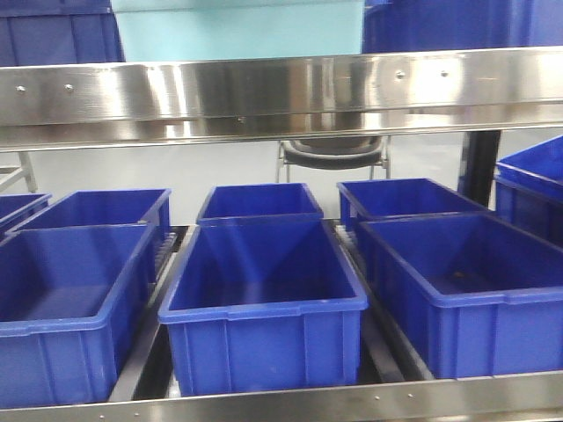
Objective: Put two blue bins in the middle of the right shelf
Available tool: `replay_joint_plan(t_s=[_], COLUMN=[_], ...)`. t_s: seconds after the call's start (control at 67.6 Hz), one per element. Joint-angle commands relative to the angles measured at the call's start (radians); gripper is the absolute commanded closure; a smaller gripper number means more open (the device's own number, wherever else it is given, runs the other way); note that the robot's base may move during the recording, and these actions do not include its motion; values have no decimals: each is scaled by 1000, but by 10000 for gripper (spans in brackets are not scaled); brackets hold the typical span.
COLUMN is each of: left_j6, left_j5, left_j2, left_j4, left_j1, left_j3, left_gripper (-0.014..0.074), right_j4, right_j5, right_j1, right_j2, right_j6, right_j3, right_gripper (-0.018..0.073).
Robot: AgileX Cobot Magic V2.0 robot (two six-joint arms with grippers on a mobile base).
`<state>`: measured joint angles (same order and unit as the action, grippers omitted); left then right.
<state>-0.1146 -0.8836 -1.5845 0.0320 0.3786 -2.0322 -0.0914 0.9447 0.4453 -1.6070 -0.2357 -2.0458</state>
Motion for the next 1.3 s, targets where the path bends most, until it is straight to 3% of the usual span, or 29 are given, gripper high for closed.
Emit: replay_joint_plan(t_s=[0.0,1.287], left_j6=[0,0], left_j5=[65,65], left_j2=[15,15], left_j4=[-43,-43], left_j1=[6,6], left_j3=[-16,-16], left_gripper=[707,707], right_j4=[16,16], right_j5=[-56,-56], right_j1=[5,5], right_j2=[13,13], right_j6=[16,16], right_j3=[-10,-10], right_gripper=[712,712])
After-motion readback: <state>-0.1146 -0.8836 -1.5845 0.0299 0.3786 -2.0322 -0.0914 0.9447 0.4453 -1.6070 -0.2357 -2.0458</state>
